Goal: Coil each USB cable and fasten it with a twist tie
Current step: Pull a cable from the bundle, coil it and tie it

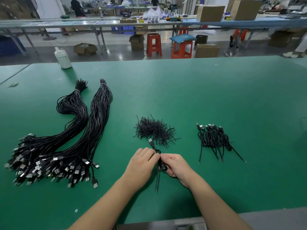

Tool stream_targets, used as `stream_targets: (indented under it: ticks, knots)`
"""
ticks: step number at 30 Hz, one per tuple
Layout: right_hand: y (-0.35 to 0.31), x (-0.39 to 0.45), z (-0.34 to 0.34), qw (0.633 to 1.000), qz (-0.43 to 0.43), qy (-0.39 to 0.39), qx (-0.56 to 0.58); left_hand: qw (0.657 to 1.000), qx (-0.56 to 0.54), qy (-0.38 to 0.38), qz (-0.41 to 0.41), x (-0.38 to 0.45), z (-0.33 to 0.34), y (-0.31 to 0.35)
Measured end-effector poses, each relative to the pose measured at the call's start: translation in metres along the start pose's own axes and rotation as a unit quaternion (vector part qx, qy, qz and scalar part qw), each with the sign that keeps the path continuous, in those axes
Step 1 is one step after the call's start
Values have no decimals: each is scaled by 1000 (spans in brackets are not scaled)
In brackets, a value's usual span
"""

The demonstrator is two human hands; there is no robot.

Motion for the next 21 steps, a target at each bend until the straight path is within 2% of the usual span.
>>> stream_targets:
  ticks: [6, 13, 17, 21]
  knots:
    - [2, 2, 2, 1000, 17, 15, -14, 999, -9, 39, 1, -11, 9, -2]
    - [6, 3, -2, 999, -11, 19, -23, 991, -87, 48, -89, -8, 7, -8]
    - [8, 4, -5, 999, -16, 42, -16, 986, -106, 25, -126, -11, 10, -17]
    - [9, 4, -9, 997, -6, 72, -8, 983, -8, -64, -170, -32, 15, -61]
Point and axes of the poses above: each hand's wrist, its own x-axis towards the middle knuckle, its own z-axis out of the palm, y = z × x, the point moved 5 cm from there along x, towards the middle knuckle, and after that the axes turned 7 degrees about -y, right-handed, at the moved point
